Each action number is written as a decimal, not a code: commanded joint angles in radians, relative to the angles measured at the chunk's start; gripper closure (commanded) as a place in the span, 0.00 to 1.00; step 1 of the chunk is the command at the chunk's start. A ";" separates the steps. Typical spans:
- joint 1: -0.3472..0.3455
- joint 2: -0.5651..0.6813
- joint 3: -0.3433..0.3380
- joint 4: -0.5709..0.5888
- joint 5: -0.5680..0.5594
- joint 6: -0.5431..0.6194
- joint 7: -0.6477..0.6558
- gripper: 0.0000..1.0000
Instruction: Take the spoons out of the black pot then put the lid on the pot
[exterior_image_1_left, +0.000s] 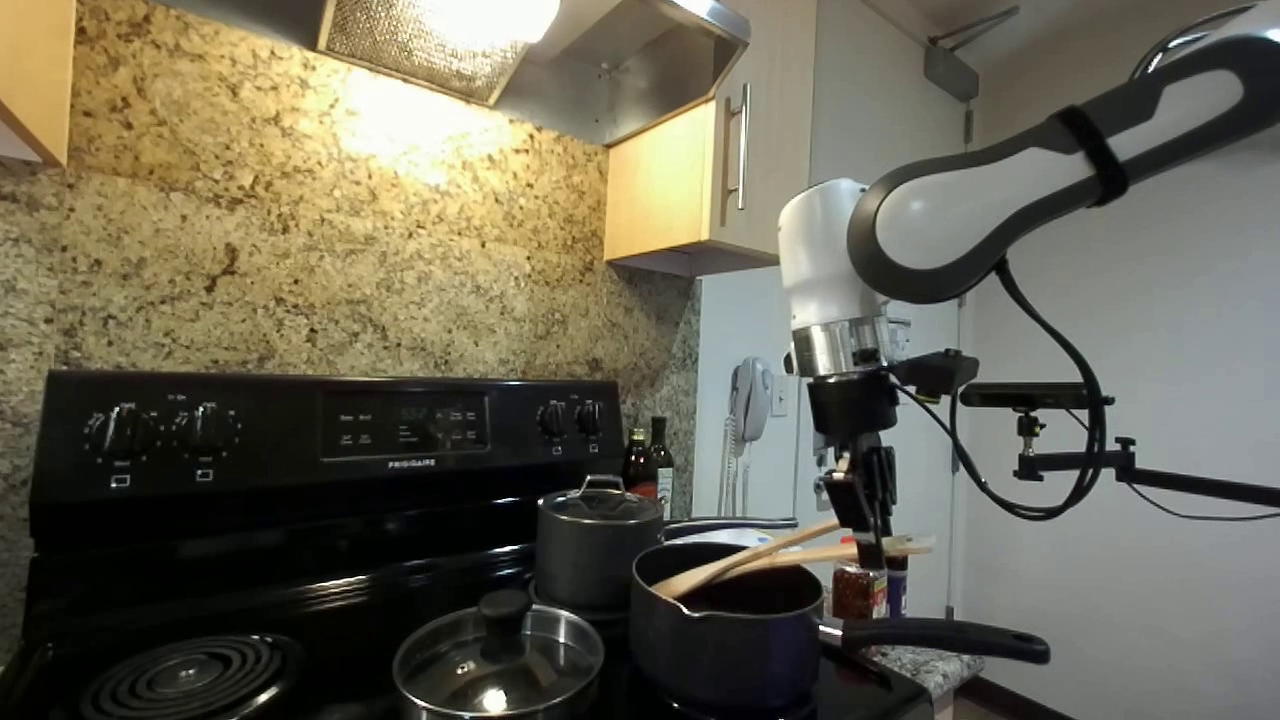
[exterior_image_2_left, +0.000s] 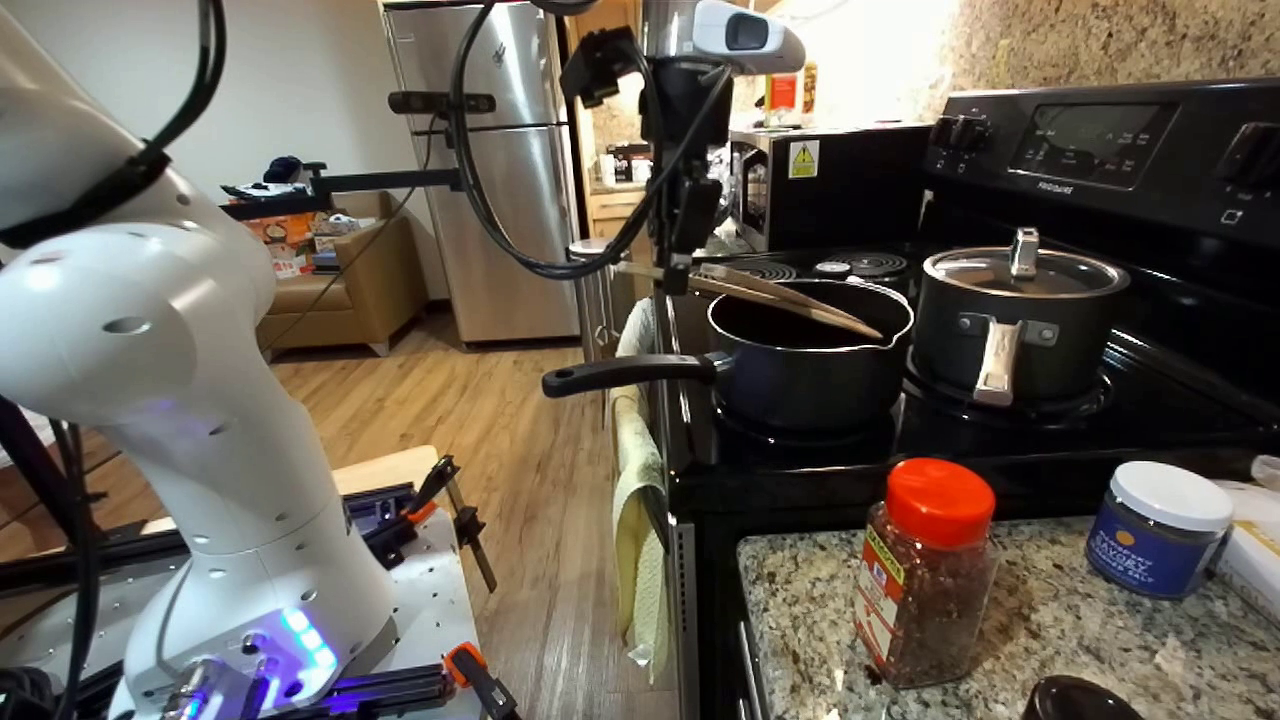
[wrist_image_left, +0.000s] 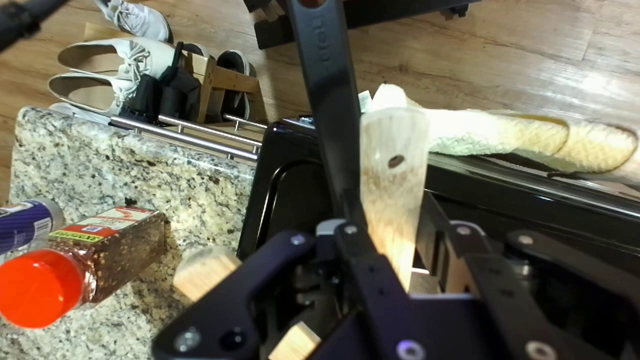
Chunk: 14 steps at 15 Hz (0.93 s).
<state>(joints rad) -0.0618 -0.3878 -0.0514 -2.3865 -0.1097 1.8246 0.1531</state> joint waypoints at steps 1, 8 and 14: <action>-0.003 -0.028 0.012 0.005 0.005 -0.038 -0.014 0.89; -0.017 -0.096 0.013 -0.031 0.010 0.004 0.031 0.89; -0.024 -0.132 -0.005 -0.058 0.035 0.044 0.034 0.89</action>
<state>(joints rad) -0.0680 -0.4820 -0.0552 -2.4093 -0.1037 1.8268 0.1749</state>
